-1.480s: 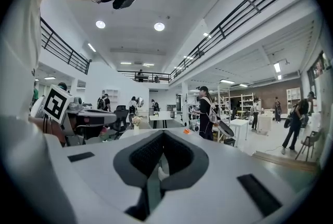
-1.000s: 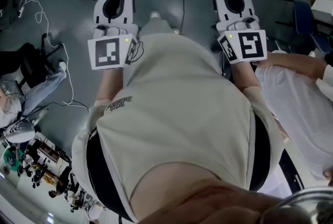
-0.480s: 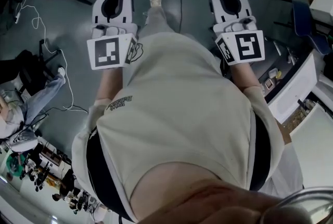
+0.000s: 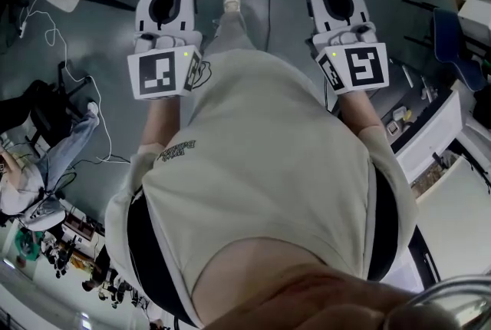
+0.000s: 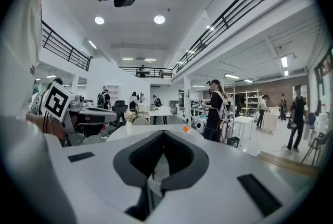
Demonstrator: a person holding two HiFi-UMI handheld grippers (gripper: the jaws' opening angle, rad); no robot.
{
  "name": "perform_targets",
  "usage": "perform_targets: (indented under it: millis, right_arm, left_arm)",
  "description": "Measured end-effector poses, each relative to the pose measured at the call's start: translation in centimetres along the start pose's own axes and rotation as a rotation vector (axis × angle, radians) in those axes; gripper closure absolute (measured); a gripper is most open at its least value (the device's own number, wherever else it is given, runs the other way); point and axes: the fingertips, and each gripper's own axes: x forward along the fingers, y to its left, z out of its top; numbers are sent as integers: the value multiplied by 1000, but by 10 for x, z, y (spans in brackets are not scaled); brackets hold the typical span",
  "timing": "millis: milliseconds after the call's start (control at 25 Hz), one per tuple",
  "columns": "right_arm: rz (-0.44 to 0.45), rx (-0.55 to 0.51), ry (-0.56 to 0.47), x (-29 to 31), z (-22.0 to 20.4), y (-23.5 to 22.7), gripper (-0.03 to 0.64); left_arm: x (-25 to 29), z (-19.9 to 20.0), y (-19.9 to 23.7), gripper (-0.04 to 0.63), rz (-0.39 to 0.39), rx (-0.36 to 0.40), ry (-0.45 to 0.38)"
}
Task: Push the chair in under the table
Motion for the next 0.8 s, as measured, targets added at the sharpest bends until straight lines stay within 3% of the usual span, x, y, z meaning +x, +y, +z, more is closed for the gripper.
perform_targets:
  millis: [360, 800]
  right_arm:
    - [-12, -1, 24, 93, 19, -20, 607]
    - [-43, -22, 20, 184, 44, -54, 607]
  left_arm:
    - [69, 5, 67, 581, -17, -19, 27]
    - [151, 15, 120, 581, -66, -49, 22]
